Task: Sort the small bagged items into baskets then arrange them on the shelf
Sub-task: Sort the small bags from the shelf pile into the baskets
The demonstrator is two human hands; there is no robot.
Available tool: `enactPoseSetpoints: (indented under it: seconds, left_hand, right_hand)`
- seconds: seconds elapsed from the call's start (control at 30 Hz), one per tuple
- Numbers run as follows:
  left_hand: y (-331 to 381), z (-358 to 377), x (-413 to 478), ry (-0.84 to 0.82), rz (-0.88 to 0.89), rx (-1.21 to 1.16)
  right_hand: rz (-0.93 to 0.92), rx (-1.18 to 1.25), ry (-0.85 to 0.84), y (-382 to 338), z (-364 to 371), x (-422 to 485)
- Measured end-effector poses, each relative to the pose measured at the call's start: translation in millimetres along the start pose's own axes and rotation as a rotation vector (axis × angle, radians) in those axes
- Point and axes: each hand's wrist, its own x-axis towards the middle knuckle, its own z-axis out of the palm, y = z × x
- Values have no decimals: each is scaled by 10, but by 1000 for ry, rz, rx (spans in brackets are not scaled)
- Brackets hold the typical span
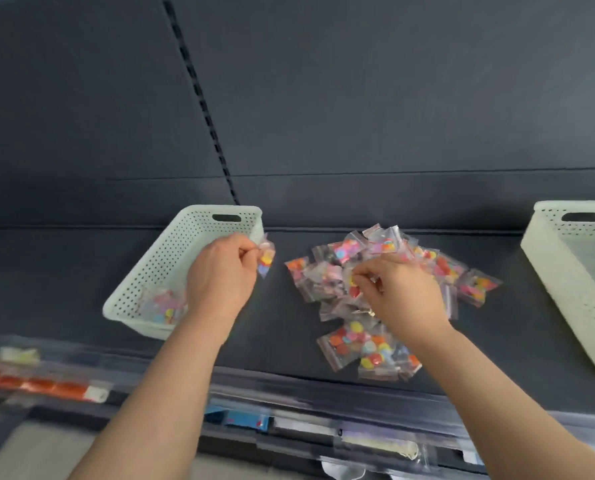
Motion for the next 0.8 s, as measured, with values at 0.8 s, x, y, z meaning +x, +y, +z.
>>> enactPoseSetpoints:
  seconds: [0.8]
  left_hand:
    - [-440, -25, 74, -149, 173, -120]
  right_hand:
    - [73, -88, -54, -555, 407, 395]
